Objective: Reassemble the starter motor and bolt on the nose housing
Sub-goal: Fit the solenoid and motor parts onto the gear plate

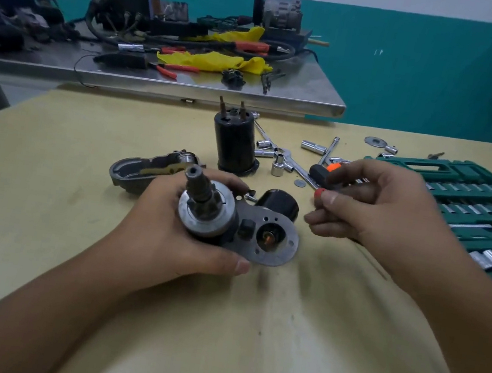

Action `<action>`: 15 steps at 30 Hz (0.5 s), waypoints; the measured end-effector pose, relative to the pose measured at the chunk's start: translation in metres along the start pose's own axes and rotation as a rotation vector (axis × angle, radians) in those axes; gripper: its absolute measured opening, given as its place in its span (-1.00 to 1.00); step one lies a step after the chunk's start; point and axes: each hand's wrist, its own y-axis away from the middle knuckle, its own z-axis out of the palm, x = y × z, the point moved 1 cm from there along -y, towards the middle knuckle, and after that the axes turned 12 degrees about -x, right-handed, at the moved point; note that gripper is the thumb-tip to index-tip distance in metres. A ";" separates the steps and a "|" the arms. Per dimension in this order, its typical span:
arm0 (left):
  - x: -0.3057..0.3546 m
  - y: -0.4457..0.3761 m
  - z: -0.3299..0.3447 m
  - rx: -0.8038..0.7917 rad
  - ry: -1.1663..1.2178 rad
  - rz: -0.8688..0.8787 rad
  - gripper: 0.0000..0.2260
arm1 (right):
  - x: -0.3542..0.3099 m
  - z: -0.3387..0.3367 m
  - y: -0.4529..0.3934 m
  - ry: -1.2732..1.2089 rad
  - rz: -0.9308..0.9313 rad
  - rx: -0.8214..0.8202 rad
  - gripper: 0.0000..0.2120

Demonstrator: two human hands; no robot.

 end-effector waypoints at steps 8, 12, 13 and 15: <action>0.002 0.000 0.003 -0.030 -0.012 -0.020 -0.31 | -0.006 0.017 0.009 0.077 -0.196 -0.124 -0.89; 0.000 0.000 0.005 -0.061 0.095 -0.044 -0.40 | -0.005 0.017 0.008 0.085 -0.205 -0.181 -0.77; -0.001 -0.001 0.005 -0.075 0.130 -0.053 -0.40 | -0.006 0.017 0.009 0.090 -0.207 -0.178 -0.76; -0.002 -0.001 0.006 -0.103 0.200 -0.068 -0.39 | -0.004 0.019 0.009 0.084 -0.197 -0.176 -0.77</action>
